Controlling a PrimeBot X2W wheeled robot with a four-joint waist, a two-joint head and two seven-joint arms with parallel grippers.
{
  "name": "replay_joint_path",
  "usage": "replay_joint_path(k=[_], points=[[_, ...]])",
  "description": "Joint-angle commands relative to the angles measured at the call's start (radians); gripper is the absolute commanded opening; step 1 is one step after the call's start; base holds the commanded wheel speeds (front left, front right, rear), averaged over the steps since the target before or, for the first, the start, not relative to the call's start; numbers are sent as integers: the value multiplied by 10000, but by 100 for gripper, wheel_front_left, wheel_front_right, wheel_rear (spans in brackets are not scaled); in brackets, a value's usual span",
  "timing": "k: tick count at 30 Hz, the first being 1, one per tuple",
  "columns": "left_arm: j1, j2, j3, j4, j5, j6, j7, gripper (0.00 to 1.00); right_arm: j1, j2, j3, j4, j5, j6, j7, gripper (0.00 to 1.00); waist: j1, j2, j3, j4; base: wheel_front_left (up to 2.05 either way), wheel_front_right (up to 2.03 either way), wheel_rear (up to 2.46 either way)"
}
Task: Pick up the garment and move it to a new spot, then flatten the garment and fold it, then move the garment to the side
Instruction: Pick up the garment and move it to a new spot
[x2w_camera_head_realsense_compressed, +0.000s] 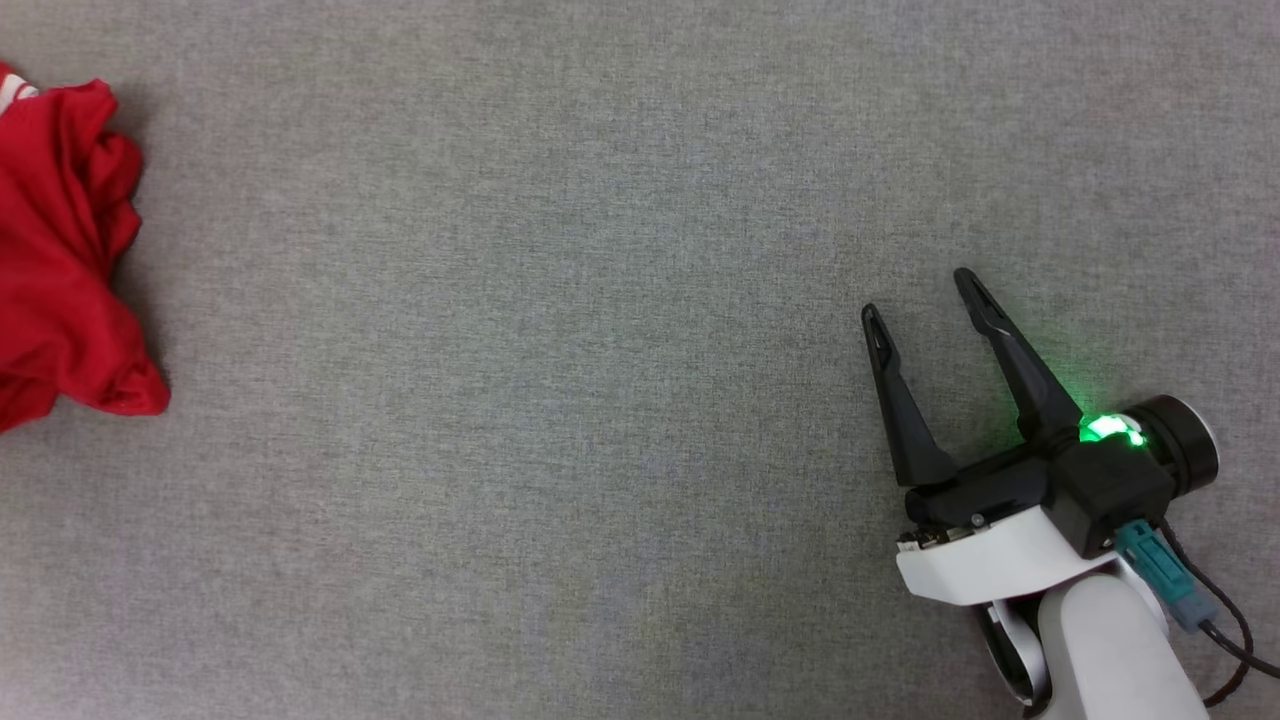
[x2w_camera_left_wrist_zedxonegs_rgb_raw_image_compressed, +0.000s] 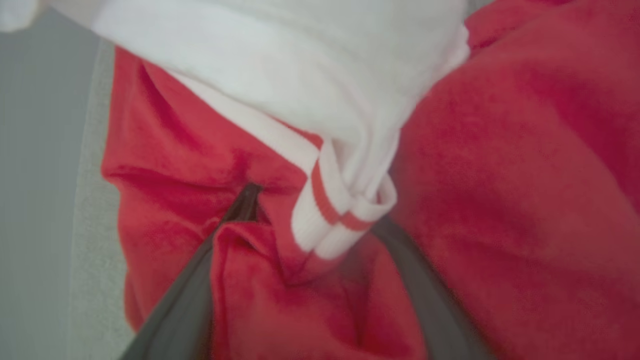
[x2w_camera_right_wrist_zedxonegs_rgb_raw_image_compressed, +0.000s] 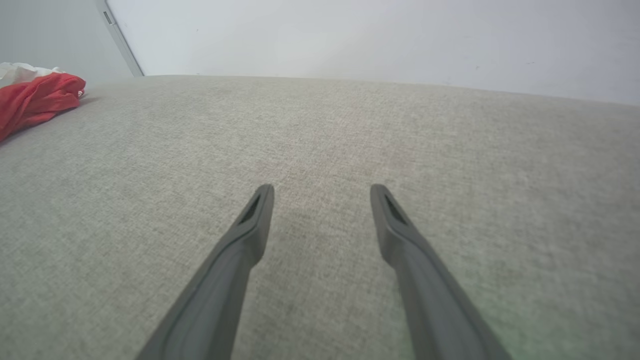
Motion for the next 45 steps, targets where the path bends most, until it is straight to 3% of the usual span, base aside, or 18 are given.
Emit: replay_joint_path(k=[1, 3, 9, 15, 26, 37, 45], points=[[241, -291, -278, 234, -92, 12, 218, 58, -69, -60, -106, 229, 30, -17, 10, 100, 1, 0, 23, -9, 0, 0, 0], [292, -320, -469, 279, -298, 10, 307, 0, -76, -61, -112, 291, 29, -17, 12, 100, 1, 0, 12, 9, 0, 0, 0], [360, -146, -905, 234, -673, -7, -44, 0, -62, -55, -24, 466, 87, -14, 10, 100, 1, 0, -359, 43, 0, 0, 0], [322, 232, -1386, -345, -961, -2, -1073, 0, 27, -54, -10, 602, 262, -14, -2, 100, 1, 0, -1115, -71, 0, 0, 0], [788, 873, -3431, -2308, -637, 11, -3209, 0, 482, -38, 66, 995, 821, -12, -2, 100, 1, 0, -2893, -731, 0, 0, 0], [1334, -757, -4911, -3625, -117, 140, -3931, 0, 821, -38, 74, 1107, 1132, -12, -2, 100, 1, 0, -3777, -1493, 0, 0, 0], [1967, -2938, -5839, -3640, 163, 628, -4517, 0, 1024, -34, -135, 1038, 1151, -12, -2, 100, 1, 0, -4202, -2287, 0, 0, 0]])
